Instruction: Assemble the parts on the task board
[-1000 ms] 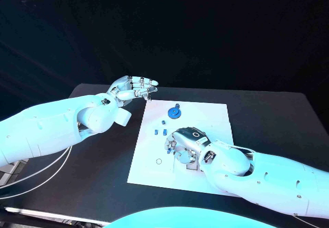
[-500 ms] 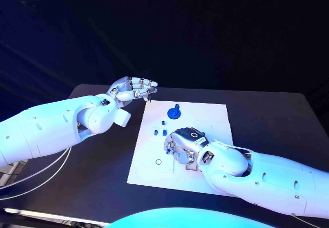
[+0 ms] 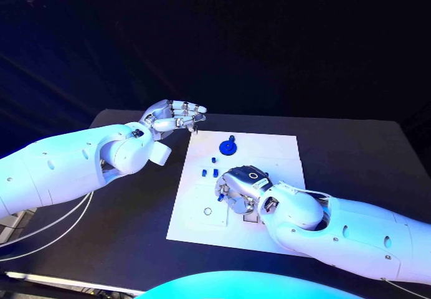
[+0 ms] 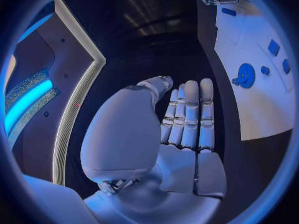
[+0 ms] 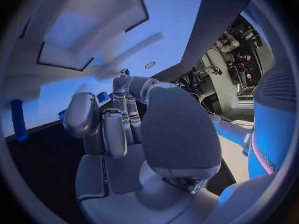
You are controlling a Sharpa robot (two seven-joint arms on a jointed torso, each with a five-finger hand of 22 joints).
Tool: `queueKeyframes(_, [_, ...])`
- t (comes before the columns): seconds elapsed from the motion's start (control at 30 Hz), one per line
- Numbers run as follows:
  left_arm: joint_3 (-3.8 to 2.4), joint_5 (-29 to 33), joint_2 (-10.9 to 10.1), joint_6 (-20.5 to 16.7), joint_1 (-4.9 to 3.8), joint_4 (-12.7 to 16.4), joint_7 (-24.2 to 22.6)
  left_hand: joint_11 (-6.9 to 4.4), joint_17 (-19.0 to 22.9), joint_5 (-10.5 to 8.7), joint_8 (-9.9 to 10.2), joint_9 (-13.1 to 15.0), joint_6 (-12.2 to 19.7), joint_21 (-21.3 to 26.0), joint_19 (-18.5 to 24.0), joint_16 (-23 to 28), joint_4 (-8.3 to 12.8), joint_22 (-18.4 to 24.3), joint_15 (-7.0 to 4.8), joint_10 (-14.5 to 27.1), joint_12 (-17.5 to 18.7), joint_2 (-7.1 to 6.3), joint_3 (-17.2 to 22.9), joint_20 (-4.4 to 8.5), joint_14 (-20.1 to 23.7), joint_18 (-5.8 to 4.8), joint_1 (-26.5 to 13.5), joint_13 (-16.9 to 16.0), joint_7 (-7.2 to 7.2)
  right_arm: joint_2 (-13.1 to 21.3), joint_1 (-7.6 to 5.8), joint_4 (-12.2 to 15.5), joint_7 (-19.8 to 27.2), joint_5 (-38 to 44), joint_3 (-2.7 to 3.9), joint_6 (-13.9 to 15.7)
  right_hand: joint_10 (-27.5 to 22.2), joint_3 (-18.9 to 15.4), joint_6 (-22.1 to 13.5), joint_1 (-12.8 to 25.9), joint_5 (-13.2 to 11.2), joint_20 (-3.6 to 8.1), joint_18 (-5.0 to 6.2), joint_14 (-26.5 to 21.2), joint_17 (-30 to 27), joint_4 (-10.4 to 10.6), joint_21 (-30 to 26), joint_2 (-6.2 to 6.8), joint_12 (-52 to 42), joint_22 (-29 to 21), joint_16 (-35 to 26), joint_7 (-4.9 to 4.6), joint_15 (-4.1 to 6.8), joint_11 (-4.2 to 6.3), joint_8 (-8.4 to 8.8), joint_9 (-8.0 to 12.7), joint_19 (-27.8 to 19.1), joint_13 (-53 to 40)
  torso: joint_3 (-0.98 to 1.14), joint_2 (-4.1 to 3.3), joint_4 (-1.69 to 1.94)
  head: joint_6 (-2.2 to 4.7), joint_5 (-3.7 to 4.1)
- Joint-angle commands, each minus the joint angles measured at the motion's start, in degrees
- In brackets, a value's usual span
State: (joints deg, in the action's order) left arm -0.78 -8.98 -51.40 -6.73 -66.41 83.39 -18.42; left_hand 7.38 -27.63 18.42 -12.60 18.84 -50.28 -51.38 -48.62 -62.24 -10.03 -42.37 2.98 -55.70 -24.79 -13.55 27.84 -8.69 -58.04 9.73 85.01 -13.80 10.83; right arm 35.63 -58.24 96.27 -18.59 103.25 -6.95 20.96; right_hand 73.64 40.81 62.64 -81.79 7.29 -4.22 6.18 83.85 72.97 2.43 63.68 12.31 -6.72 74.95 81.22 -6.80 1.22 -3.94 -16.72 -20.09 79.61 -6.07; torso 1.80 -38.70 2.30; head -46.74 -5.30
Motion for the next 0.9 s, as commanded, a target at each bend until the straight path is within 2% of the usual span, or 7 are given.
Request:
queueKeyframes(0.03, [-0.04,-0.18,0.1,1.12,-0.04,0.04,-0.1,-0.11,0.05,0.21,-0.25,0.0,0.11,0.32,0.07,0.3,0.25,0.08,0.19,0.43,-0.31,0.45,0.01,-0.09,0.33,0.78,0.14,-0.01,0.38,0.01,0.33,-0.03,-1.26,1.5,-0.28,-1.89,1.26,0.23,0.02,0.33,0.23,-0.05,-0.9,2.82,0.06,0.05,0.0,-0.26,-0.26,3.02,0.07,-0.35,0.26,0.94,-0.28,0.02,0.01,-0.06,0.04,0.04,-0.01,0.08,0.0])
queueKeyframes(0.47, [-0.04,-0.27,0.14,1.36,-0.04,-0.08,0.11,-0.09,0.1,0.2,-0.26,-0.02,0.16,0.4,0.07,0.43,0.33,0.12,0.21,0.52,-0.29,0.47,-0.02,-0.1,0.34,0.78,0.14,0.01,0.39,0.6,0.6,0.77,-0.82,1.72,-0.29,2.88,1.31,0.22,0.02,0.46,0.23,-0.06,-0.93,2.84,0.17,-0.04,0.16,-0.27,-0.2,3.12,0.14,-0.33,0.25,0.95,-0.31,-0.05,0.07,-0.1,0.06,0.03,0.01,0.22,-0.03])
queueKeyframes(0.63, [-0.03,-0.29,0.15,1.5,-0.03,-0.13,0.23,-0.08,0.1,0.2,-0.26,-0.02,0.17,0.41,0.07,0.45,0.35,0.12,0.21,0.54,-0.29,0.47,-0.02,-0.1,0.34,0.78,0.14,0.02,0.39,0.74,0.63,0.9,-0.96,1.74,-0.28,2.77,1.31,0.22,0.02,0.46,0.23,-0.06,-0.93,2.84,0.17,-0.04,0.16,-0.27,-0.2,3.12,0.14,-0.33,0.25,0.95,-0.31,-0.05,0.07,-0.1,0.01,0.01,-0.02,0.22,-0.03])
queueKeyframes(0.9, [-0.03,-0.33,0.13,1.66,-0.03,-0.11,0.39,-0.08,0.11,0.2,-0.26,-0.02,0.17,0.41,0.07,0.46,0.35,0.13,0.21,0.56,-0.28,0.47,-0.02,-0.1,0.34,0.78,0.14,0.02,0.39,0.74,0.64,0.9,-1.74,1.93,-0.28,0.71,1.34,0.22,0.02,0.54,0.22,-0.07,-0.91,2.84,0.12,-0.1,0.05,-0.27,-0.17,3.09,0.12,-0.32,0.26,0.96,-0.33,-0.09,0.02,-0.11,-0.01,-0.03,-0.02,0.18,-0.04])
